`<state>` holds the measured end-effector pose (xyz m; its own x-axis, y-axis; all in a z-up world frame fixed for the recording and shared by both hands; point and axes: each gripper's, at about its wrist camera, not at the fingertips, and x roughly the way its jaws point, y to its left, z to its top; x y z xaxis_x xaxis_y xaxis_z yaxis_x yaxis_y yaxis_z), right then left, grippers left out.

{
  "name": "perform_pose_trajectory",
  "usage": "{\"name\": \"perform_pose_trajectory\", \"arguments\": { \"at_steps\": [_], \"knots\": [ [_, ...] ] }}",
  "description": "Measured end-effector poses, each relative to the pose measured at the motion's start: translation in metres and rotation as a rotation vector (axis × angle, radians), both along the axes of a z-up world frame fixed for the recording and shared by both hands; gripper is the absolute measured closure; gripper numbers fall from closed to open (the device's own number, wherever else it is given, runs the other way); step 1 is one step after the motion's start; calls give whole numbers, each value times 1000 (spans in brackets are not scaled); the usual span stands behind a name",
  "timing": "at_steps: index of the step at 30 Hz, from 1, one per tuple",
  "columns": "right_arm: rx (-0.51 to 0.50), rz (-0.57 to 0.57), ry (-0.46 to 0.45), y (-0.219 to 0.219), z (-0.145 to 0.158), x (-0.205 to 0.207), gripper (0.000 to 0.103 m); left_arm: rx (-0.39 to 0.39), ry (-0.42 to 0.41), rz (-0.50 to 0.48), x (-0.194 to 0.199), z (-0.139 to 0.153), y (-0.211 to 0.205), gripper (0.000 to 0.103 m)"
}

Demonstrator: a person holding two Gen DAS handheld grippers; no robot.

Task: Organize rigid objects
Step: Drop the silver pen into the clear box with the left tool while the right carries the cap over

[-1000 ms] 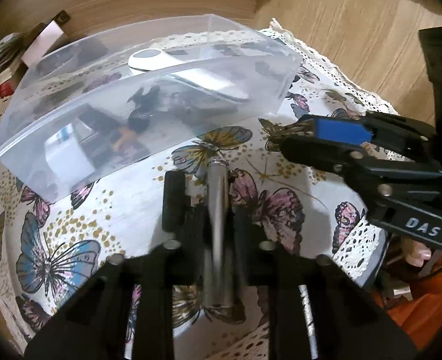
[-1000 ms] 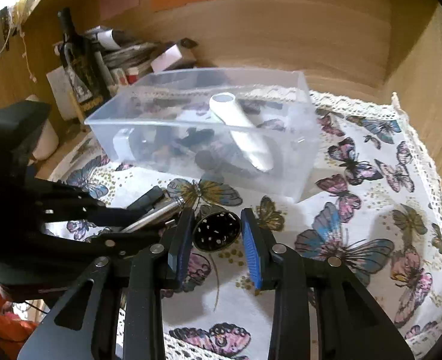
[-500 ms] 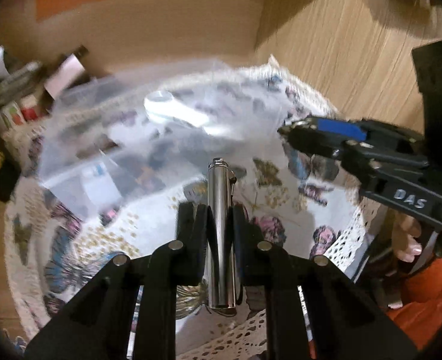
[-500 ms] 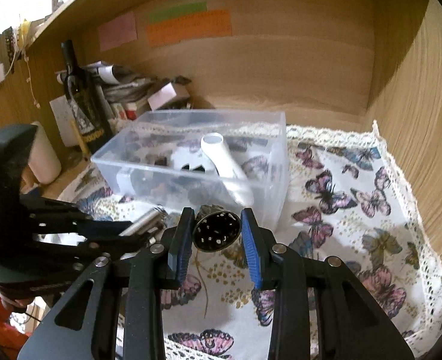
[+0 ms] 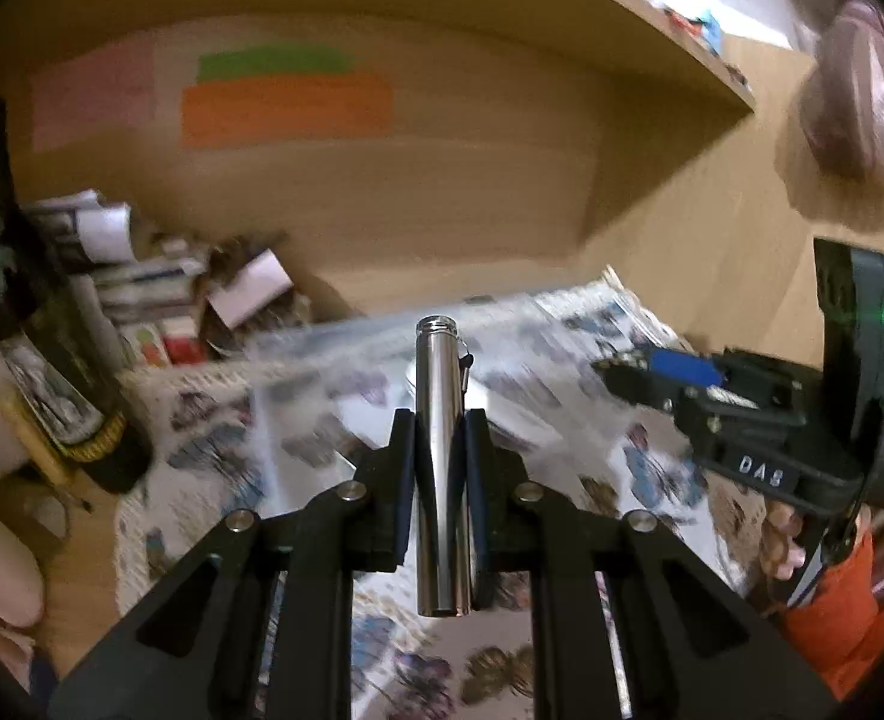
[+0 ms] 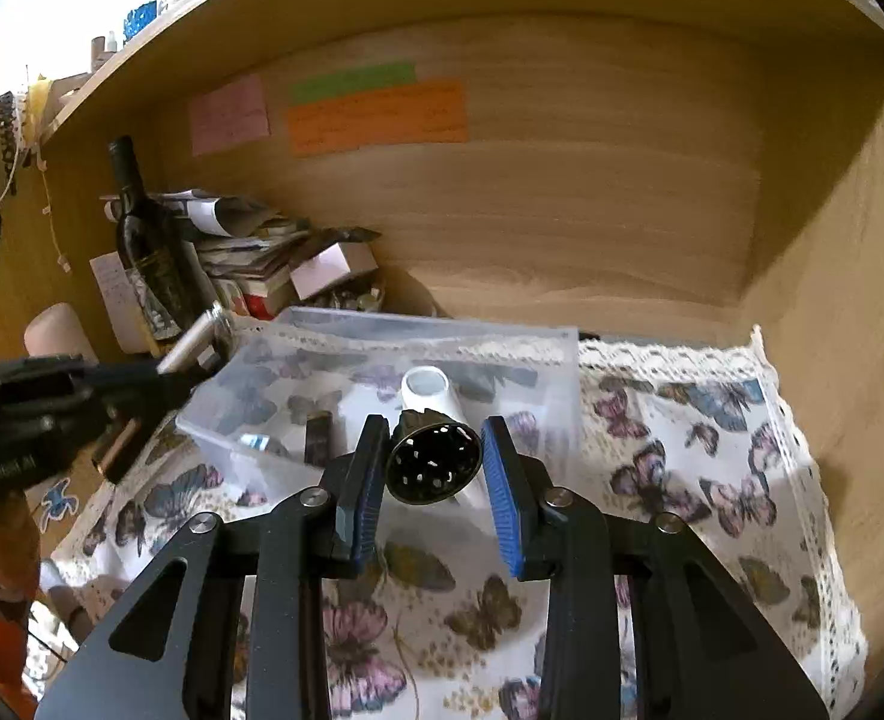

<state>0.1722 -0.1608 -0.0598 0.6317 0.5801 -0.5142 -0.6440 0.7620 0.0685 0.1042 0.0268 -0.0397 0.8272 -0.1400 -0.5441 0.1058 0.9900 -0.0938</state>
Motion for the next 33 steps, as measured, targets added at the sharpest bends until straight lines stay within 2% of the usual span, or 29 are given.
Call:
{"name": "perform_pose_trajectory", "arguments": {
  "at_steps": [9,18,23,25,27,29,33],
  "knots": [
    [-34,34,33,29,-9,22,74,-9,12,65,31,-2,26,88],
    [-90,56,125,48,-36,43,74,-40,150,53,78,-45,33,88],
    [-128,54,147,53,-44,45,74,-71,209,30,93,-61,33,88],
    [-130,60,143,54,-42,43,73,-60,225,24,97,-67,29,88],
    [-128,72,129,52,-38,37,69,-46,242,16,100,-71,24,88],
    [-123,80,103,50,-32,28,60,-40,251,12,101,-74,21,88],
    [-124,113,70,44,-25,6,58,-28,251,13,101,-74,19,88]
  ]
}}
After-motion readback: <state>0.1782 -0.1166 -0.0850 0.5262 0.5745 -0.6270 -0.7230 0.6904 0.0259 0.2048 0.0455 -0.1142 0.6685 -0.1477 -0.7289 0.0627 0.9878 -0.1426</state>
